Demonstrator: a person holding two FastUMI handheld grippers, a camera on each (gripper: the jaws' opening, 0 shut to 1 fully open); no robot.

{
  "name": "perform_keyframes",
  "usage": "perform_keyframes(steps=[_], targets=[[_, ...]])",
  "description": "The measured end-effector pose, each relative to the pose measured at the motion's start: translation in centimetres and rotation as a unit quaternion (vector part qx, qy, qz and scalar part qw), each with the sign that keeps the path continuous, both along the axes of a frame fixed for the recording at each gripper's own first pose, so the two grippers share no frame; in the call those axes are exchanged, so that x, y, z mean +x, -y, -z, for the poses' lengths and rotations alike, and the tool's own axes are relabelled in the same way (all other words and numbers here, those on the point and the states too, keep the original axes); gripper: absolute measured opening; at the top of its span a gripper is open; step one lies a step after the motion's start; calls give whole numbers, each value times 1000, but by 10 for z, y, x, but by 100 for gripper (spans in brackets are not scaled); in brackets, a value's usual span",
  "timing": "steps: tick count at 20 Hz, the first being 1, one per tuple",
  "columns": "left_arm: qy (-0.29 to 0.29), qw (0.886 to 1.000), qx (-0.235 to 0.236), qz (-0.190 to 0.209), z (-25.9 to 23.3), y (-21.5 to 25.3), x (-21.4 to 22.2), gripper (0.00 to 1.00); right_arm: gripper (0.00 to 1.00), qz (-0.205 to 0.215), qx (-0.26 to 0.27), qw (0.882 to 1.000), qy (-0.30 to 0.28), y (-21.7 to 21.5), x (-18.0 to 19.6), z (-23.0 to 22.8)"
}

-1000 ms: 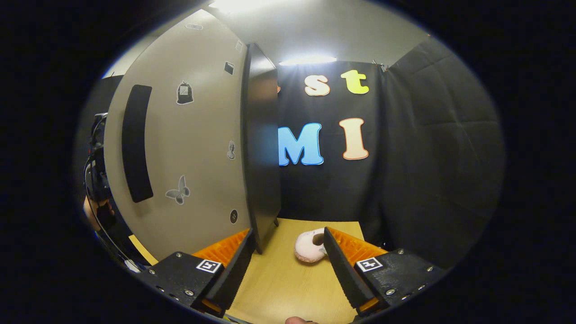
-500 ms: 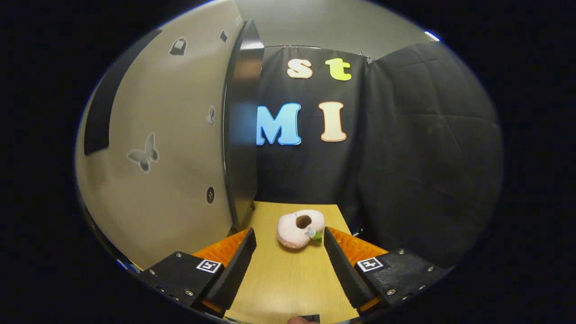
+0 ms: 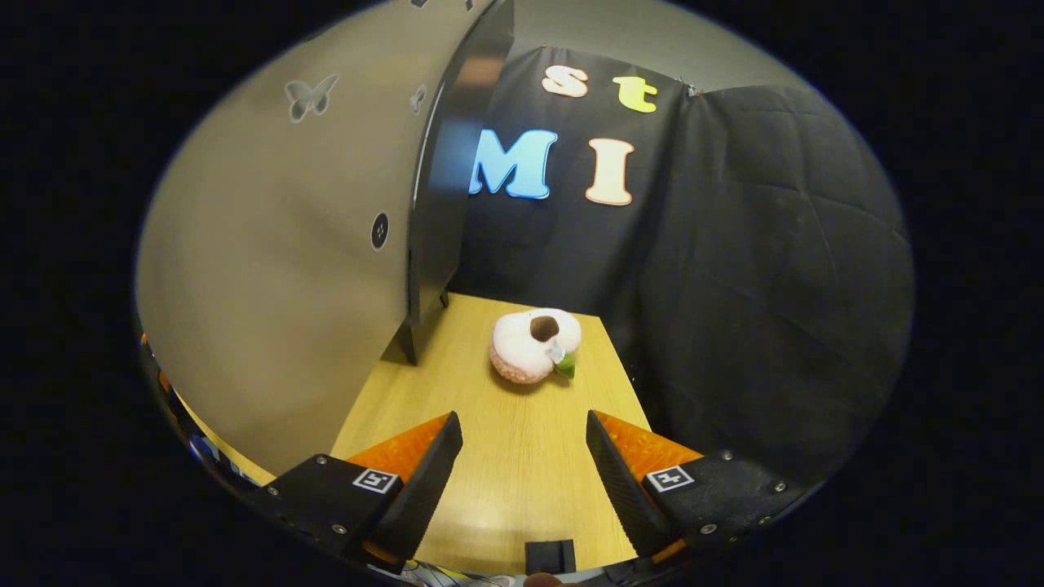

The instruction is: Open the cabinet door with the right hand, grasp the bottle in the cabinet with the left hand and place it on the coaster, then close the cabinet door with the right hand.

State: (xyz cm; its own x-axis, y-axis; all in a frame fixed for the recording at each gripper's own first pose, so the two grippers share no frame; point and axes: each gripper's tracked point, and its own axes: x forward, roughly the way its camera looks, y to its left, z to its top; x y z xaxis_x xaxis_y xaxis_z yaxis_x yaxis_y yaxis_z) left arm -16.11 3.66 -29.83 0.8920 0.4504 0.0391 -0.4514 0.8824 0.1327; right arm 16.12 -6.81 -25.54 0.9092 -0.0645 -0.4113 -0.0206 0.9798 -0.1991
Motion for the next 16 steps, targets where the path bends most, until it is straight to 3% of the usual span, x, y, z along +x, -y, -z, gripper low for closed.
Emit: perform_keyframes(steps=[4,9,16], targets=[[16,1000,-11,1,24,0,0,71,96,10,1,1000,-22,-2,-11,11],[23,999,-42,1,49,-2,-2,70,96,-18,-8,1000,-22,-28,-7,13],[6,999,-44,11,64,2,-5,71,96,-48,-15,998,-22,-53,-8,12]])
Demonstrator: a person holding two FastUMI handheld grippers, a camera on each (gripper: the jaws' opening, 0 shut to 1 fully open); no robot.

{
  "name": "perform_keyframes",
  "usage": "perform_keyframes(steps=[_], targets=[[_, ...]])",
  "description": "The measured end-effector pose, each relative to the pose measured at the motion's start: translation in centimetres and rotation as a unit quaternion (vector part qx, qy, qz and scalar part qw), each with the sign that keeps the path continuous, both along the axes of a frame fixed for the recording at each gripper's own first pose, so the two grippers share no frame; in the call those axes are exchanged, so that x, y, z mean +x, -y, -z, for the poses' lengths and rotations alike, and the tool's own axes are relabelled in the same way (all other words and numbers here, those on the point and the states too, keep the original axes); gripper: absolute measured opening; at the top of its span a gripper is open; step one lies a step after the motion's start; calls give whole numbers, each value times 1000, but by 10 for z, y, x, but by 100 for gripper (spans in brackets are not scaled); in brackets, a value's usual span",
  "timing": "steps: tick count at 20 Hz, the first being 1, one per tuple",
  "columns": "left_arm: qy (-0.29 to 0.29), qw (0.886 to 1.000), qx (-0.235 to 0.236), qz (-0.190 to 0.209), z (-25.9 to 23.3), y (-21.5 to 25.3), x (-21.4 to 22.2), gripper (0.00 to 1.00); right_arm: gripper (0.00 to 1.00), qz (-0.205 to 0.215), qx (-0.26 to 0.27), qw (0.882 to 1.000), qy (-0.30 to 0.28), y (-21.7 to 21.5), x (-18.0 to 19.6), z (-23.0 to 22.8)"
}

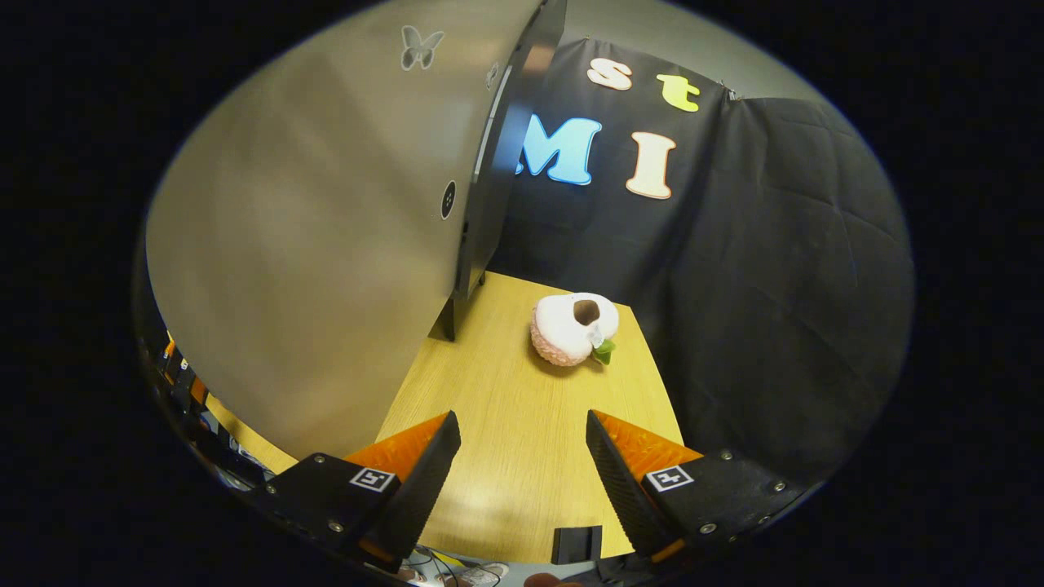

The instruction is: Open the cabinet door with the right hand, grasp the bottle in the cabinet with the left hand and place it on the coaster, then close the cabinet door with the right hand.

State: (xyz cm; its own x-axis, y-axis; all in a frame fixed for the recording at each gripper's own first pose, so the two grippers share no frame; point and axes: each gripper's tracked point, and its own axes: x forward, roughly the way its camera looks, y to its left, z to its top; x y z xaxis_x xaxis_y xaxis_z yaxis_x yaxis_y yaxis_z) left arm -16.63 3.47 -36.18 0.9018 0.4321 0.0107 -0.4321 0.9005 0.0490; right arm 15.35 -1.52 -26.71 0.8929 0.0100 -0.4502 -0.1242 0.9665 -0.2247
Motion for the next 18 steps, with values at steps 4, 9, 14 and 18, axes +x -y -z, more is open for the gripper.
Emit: perform_keyframes(steps=[4,9,14,18], targets=[[-17,1000,-22,5,18,-1,3,78,95,-16,-4,1000,-2,-10,1,0],[0,999,-37,11,5,-3,-10,86,96,-17,0,1000,-5,-15,1,4],[15,999,-33,32,-20,0,-6,86,96,-12,7,1000,-3,-13,-2,-3],[31,999,-26,32,-52,-2,-9,86,95,-2,13,1000,10,-6,-2,-14]])
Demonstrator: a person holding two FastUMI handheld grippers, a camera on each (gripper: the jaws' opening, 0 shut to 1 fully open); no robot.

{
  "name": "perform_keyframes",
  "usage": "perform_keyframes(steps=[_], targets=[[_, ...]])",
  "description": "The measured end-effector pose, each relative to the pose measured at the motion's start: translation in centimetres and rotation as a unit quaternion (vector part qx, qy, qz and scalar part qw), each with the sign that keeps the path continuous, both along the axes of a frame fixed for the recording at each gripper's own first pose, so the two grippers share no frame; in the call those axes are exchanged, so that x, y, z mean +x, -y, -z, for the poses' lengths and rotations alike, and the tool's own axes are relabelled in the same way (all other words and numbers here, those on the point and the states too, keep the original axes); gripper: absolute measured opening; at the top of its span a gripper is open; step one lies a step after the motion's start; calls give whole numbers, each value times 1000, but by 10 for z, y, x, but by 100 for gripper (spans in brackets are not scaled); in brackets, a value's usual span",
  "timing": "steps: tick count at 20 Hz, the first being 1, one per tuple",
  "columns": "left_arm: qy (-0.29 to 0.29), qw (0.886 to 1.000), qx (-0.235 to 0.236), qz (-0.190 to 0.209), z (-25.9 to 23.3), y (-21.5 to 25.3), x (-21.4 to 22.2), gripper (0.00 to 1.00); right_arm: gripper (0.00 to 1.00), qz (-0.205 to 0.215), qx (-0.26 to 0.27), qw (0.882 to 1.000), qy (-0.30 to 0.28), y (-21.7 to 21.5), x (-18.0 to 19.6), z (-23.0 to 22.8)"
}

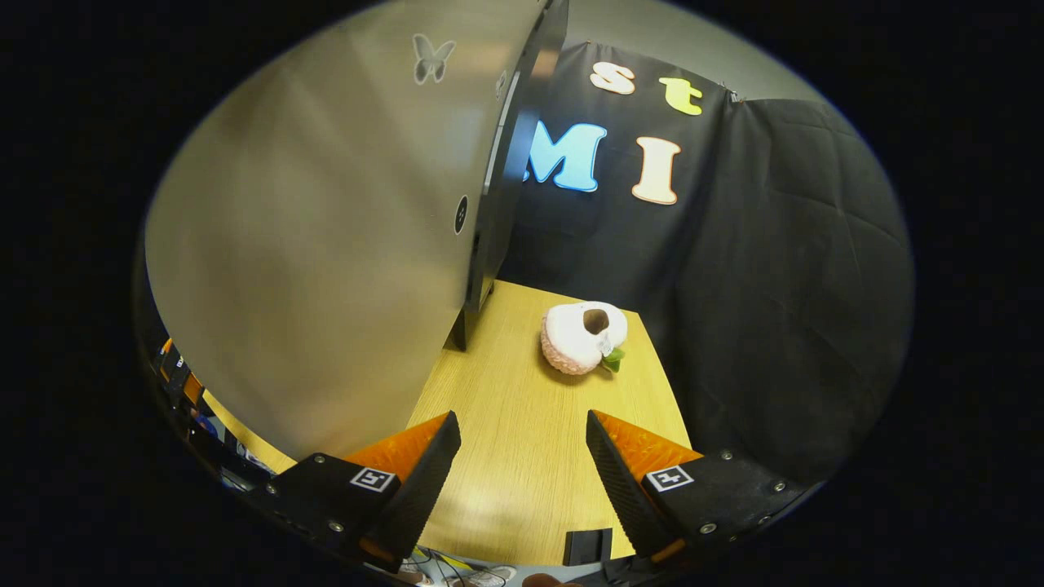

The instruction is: Open the cabinet door with the right hand, grasp the bottle in the cabinet with the left hand and place it on the coaster, then close the cabinet door with the right hand.

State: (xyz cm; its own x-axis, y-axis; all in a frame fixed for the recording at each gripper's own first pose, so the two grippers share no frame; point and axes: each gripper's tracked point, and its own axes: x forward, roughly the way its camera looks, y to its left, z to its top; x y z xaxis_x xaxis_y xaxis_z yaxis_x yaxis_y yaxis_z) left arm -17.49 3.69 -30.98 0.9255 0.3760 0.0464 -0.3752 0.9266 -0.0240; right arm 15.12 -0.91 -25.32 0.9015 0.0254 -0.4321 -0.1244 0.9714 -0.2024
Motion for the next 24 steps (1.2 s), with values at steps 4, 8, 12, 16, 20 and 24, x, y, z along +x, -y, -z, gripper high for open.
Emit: perform_keyframes(steps=[4,8,12,16,20,24], targets=[[22,1000,15,13,-39,5,1,86,96,14,8,1000,3,5,-2,-5],[28,999,22,18,-71,5,5,86,96,15,8,1000,22,6,-2,-18],[34,999,36,23,-122,4,8,86,96,17,21,999,38,3,-3,-38],[41,998,20,43,-194,14,10,86,95,24,39,997,58,13,-8,-51],[28,998,22,45,-243,20,15,86,96,35,73,994,76,37,-10,-74],[-8,998,0,60,-266,43,29,86,95,18,153,985,82,40,0,-110]])
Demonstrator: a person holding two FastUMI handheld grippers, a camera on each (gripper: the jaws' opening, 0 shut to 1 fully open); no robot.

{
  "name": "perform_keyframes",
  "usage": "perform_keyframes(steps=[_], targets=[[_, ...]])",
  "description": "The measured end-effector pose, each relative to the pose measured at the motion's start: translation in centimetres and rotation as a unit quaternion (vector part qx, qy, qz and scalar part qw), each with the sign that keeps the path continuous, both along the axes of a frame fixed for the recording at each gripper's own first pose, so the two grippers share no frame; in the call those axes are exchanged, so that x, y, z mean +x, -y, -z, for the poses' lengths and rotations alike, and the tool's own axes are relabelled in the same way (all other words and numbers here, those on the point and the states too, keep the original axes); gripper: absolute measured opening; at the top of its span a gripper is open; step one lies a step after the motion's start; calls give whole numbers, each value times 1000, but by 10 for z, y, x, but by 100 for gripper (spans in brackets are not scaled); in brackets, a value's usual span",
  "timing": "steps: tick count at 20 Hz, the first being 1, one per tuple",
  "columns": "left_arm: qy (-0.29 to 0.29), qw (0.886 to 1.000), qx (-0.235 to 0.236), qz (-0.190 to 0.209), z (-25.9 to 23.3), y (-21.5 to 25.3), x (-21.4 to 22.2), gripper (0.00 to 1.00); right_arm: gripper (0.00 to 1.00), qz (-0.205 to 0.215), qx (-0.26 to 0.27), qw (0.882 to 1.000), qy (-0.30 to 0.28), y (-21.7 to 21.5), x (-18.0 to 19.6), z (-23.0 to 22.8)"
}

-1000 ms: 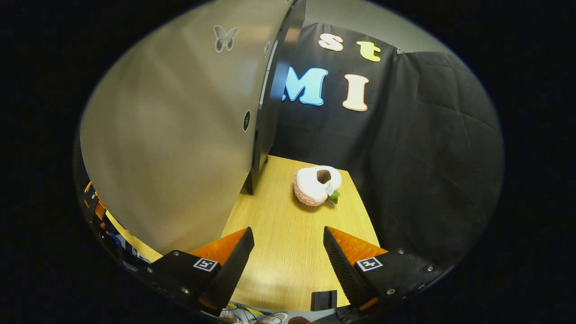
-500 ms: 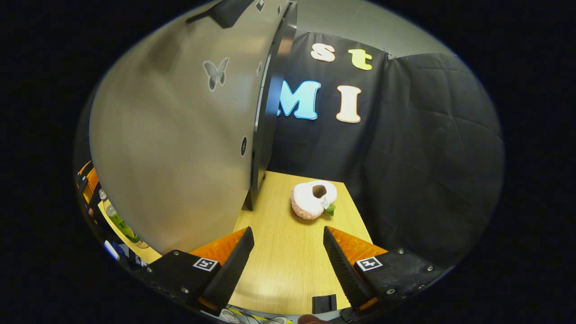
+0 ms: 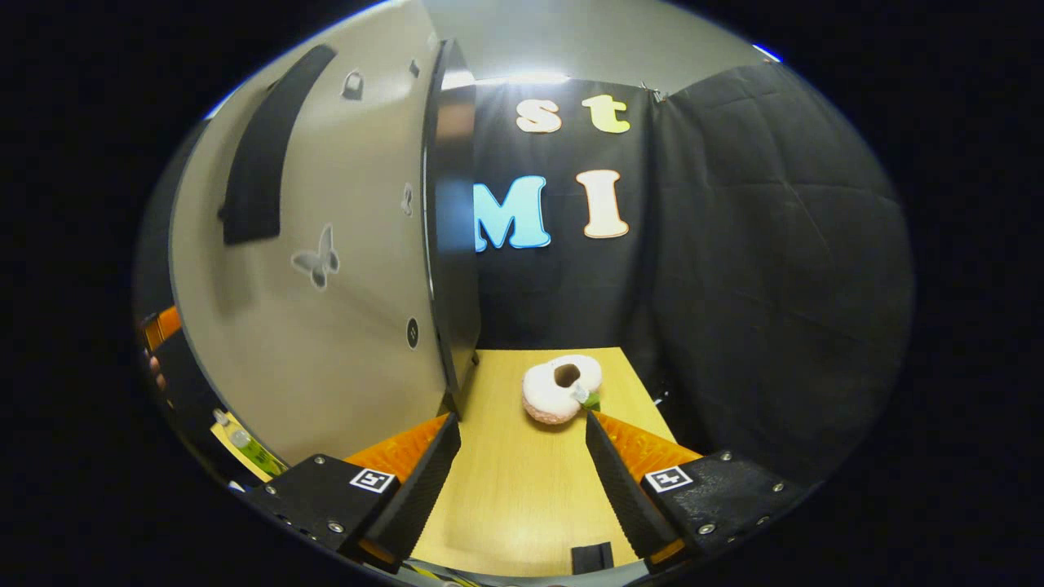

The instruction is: Open the cabinet door with the right hand, grasp the bottle in the cabinet with the left hand and place it on the coaster, then close the cabinet door with the right hand.

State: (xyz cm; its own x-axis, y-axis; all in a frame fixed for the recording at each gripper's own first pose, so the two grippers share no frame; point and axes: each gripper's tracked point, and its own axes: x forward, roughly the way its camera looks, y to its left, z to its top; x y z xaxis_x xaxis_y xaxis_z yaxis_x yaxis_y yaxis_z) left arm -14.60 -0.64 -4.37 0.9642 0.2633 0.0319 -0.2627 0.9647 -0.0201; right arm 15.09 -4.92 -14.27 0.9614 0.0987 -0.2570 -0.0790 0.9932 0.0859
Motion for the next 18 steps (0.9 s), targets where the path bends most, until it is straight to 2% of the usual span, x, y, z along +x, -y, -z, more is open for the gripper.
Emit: perform_keyframes(steps=[2,6,7,8,10,12,15,18], targets=[[-11,1000,5,3,-11,18,-1,86,95,-20,30,999,12,-4,7,-27],[-38,998,45,-6,-21,27,-5,86,94,-66,68,993,65,-25,14,-83],[-36,998,43,-5,-23,30,-4,86,95,-75,69,992,75,-30,11,-95],[-34,999,36,1,-23,35,-3,86,91,-84,71,990,84,-35,7,-107],[-34,999,27,18,-21,36,1,86,95,-105,76,988,85,-53,-2,-116],[-34,999,29,29,-19,28,8,86,93,-84,53,991,92,-47,-6,-121],[-35,998,11,58,-14,18,20,86,94,-38,54,994,91,-47,-12,-120],[-40,996,0,83,-4,2,28,86,94,-29,103,992,62,-67,-13,-112]])
